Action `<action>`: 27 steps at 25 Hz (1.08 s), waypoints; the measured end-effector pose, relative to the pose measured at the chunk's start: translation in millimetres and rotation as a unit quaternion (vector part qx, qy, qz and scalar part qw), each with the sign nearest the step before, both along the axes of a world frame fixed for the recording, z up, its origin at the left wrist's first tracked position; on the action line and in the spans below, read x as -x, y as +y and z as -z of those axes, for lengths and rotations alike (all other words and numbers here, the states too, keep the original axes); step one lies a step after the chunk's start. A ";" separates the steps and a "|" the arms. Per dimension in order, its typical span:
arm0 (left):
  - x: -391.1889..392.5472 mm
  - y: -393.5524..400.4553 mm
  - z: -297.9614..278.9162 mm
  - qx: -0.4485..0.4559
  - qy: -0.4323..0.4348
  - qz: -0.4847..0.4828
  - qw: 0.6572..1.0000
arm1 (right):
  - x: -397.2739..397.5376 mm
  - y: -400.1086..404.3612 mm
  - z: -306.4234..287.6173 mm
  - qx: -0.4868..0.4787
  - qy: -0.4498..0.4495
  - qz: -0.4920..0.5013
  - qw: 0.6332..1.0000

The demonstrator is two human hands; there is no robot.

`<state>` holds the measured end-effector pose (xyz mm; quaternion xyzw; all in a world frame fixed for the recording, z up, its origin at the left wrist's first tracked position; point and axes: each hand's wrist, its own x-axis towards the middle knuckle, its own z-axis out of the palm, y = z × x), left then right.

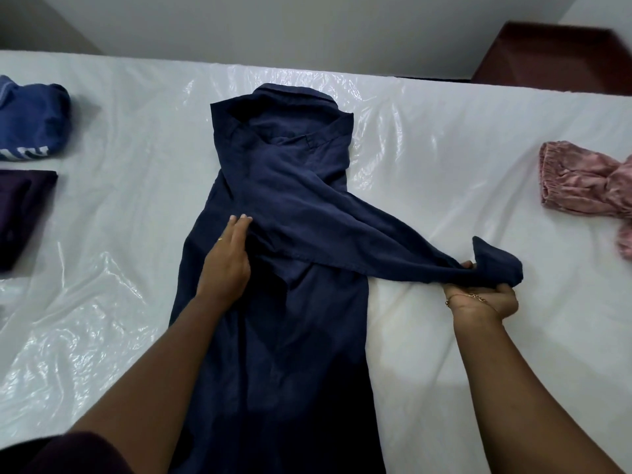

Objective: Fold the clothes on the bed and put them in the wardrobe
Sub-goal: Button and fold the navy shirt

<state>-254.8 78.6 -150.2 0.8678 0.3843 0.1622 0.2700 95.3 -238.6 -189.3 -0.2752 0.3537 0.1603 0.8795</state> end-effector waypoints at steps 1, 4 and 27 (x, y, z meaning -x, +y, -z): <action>-3.9 -9.5 2.5 -0.003 0.003 0.021 1.000 | -1.2 -1.0 -0.6 0.001 0.002 -0.002 1.000; -18.4 -20.3 0.0 -0.129 0.036 0.076 0.988 | 3.3 5.1 -17.0 -0.019 -0.045 -0.035 0.998; -132.9 -125.5 -96.9 0.622 -0.157 0.114 0.759 | -24.3 104.8 -75.1 0.639 -0.286 -0.708 0.096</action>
